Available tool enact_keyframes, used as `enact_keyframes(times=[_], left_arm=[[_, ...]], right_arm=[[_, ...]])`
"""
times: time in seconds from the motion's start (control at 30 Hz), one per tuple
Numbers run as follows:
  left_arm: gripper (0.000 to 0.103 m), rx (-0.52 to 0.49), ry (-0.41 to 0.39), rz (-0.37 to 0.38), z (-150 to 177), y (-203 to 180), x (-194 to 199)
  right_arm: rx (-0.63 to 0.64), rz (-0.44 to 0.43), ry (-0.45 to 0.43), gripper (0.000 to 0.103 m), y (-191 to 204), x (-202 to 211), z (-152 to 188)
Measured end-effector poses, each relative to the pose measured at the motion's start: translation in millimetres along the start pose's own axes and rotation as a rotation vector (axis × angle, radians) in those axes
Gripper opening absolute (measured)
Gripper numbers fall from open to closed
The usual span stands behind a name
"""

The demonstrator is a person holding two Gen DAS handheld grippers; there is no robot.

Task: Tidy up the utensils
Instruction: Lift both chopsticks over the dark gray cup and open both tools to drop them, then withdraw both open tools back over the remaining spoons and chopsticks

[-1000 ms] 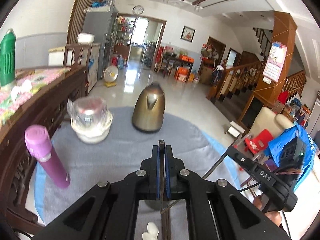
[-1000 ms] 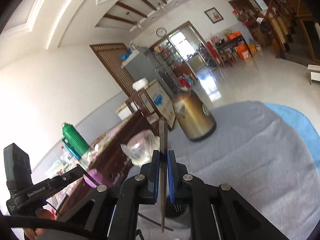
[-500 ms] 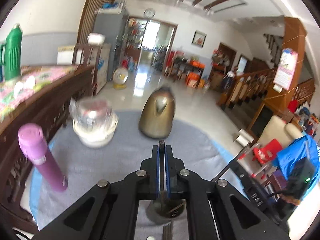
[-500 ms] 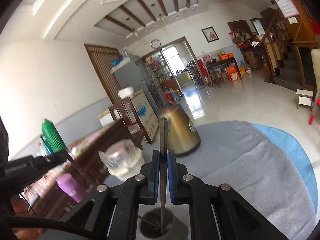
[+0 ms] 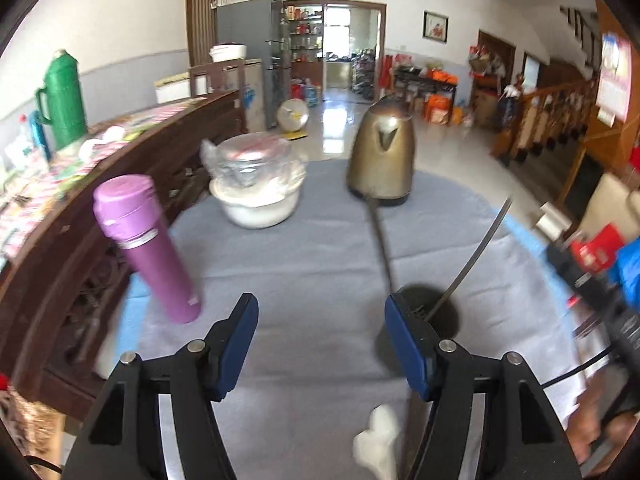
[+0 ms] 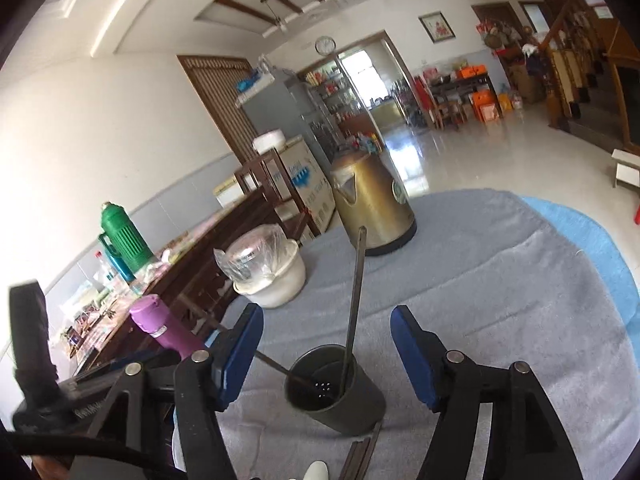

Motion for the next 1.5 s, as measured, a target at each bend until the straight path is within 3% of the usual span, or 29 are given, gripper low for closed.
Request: enact_keyframes(times=[0.17, 0.33, 0.5, 0.73, 1.03, 1.5], left_arm=[[0.070, 0.020, 0.065, -0.113, 38.3, 25.1, -6.9], [0.070, 0.045, 0.139, -0.162, 68.2, 41.0, -21.3], [0.070, 0.047, 0.245, -0.115, 98.7, 37.3, -41.1], [0.070, -0.015, 0.375, -0.004, 131.7, 3.8, -71.2], [0.070, -0.074, 0.441, 0.061, 137.5, -33.2, -96.5], [0.070, -0.110, 0.468, 0.068, 134.8, -52.8, -113.3]], right_arm=[[0.029, 0.010, -0.007, 0.070, -6.3, 21.1, 12.7], [0.033, 0.029, 0.035, 0.070, -11.5, 27.1, 31.7], [0.036, 0.042, 0.146, 0.070, -15.7, 15.6, 61.8], [-0.015, 0.079, 0.294, 0.070, -34.6, -10.9, 104.8], [-0.049, 0.109, 0.328, 0.070, -52.4, -32.0, 106.7], [-0.110, 0.114, 0.372, 0.070, -71.9, -64.9, 109.7]])
Point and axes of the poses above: each gripper's, at about its wrist camera, not at the fingertips, and x roughly against the way its jaws point, y to its left, z to its underside, the point moved 5 cm from there along -x, roughly the way its jaws point, and after that the axes turned 8 degrees about y, right-handed, at the moved point
